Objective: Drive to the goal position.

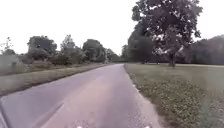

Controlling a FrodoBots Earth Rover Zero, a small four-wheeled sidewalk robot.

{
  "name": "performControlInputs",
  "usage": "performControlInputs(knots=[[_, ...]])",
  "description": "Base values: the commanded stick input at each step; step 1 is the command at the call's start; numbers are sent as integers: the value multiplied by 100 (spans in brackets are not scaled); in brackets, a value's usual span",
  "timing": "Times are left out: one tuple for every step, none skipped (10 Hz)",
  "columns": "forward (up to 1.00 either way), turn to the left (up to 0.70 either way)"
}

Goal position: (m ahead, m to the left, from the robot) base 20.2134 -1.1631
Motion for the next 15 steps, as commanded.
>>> performControlInputs(knots=[[70,0],[70,0],[70,0],[70,0],[70,0],[70,0],[70,0],[70,0],[70,0],[70,0],[70,0],[70,0],[70,0],[70,0],[70,0]])
